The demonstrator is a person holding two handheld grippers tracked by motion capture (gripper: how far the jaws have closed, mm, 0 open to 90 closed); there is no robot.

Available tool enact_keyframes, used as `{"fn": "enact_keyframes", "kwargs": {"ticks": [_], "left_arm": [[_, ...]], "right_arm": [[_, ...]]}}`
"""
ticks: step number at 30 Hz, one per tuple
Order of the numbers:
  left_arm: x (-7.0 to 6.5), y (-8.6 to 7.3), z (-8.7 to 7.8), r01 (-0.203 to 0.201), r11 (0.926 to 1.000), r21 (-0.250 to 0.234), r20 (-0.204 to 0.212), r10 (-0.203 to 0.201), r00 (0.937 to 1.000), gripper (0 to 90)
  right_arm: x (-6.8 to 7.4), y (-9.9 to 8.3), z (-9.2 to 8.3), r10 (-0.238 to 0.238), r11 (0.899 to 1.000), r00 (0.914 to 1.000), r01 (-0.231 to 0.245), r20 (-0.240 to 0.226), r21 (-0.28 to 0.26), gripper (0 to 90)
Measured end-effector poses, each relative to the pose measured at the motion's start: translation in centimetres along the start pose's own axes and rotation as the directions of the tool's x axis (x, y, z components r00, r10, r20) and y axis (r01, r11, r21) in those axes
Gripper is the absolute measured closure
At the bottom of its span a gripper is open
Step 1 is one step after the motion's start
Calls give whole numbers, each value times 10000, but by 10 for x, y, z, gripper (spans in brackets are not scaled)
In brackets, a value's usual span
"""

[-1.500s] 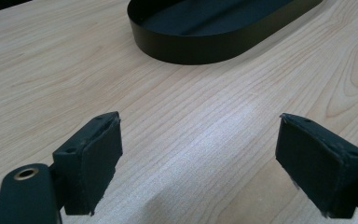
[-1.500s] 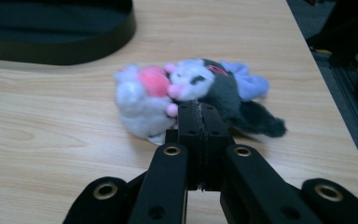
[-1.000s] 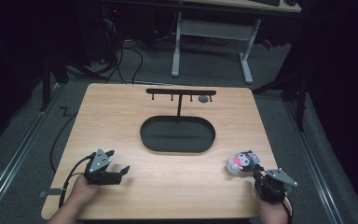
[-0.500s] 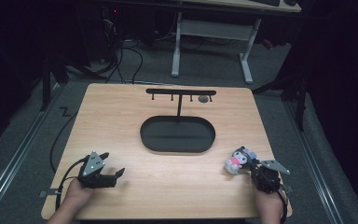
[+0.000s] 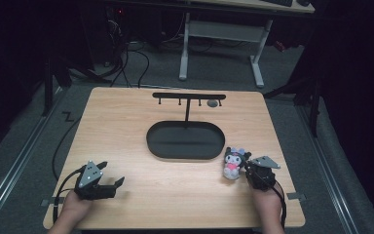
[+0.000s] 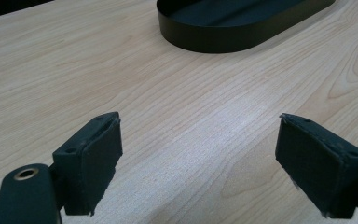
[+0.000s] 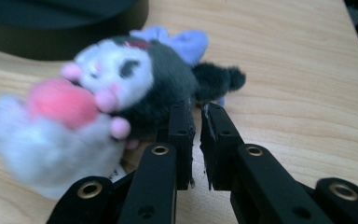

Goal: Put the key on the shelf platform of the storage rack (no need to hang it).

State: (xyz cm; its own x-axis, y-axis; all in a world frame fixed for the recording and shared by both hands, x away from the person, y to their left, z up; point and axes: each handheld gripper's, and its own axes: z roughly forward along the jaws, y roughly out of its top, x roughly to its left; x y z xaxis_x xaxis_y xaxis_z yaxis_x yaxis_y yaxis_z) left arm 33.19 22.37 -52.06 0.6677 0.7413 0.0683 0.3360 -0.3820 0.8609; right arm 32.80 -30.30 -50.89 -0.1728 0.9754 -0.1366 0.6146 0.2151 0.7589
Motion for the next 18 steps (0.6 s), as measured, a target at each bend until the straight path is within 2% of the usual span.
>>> {"fn": "enact_keyframes", "kwargs": {"ticks": [3, 4, 7, 8, 9, 10, 11, 12, 13, 14, 15, 18], "left_arm": [[0, 1, 1, -13, 10000, 8, 16, 13, 10000, 155], [0, 2, 3, -30, 10000, 15, 59, 30, 10000, 154], [0, 4, 5, -17, 10000, -14, 107, 17, 9999, 155], [-1, 5, 7, -106, 9999, -22, 118, 106, 9999, 154], [-1, 5, 7, -106, 9999, -22, 118, 106, 9999, 154], [-3, 7, 9, -160, 9999, -6, 123, 160, 9998, 154], [-3, 7, 9, -160, 9999, -6, 123, 160, 9998, 154], [-4, 7, 11, -195, 9998, -6, 157, 195, 9997, 154], [-4, 8, 11, -207, 9998, -10, 168, 207, 9996, 154], [-4, 8, 11, -207, 9998, -10, 168, 207, 9996, 154], [-4, 9, 12, -209, 9998, -56, 171, 210, 9996, 154], [-4, 10, 13, -215, 9997, -99, 186, 217, 9996, 154]], "right_arm": [[1, 0, -7, 182, 9994, 9998, -185, -106, -301, 819], [3, 0, -15, 284, 9982, 9995, -292, -161, -530, 819], [8, 1, -23, 159, 9966, 9997, -175, -207, -810, 819], [15, 2, -31, 108, 9942, 9994, -144, -344, -1069, 816], [15, 2, -31, 108, 9942, 9994, -144, -344, -1069, 816], [24, 2, -39, 78, 9916, 9974, -170, -721, -1281, 815], [24, 2, -39, 78, 9916, 9974, -170, -721, -1281, 815], [35, 2, -45, -99, 9900, 9948, -44, -1012, -1409, 815], [41, 1, -47, -204, 9905, 9932, 44, -1147, -1375, 816], [41, 1, -47, -204, 9905, 9932, 44, -1147, -1375, 816], [51, -1, -46, -352, 9926, 9901, 188, -1362, -1200, 820], [58, -6, -39, -406, 9966, 9887, 297, -1441, -770, 834]]}}
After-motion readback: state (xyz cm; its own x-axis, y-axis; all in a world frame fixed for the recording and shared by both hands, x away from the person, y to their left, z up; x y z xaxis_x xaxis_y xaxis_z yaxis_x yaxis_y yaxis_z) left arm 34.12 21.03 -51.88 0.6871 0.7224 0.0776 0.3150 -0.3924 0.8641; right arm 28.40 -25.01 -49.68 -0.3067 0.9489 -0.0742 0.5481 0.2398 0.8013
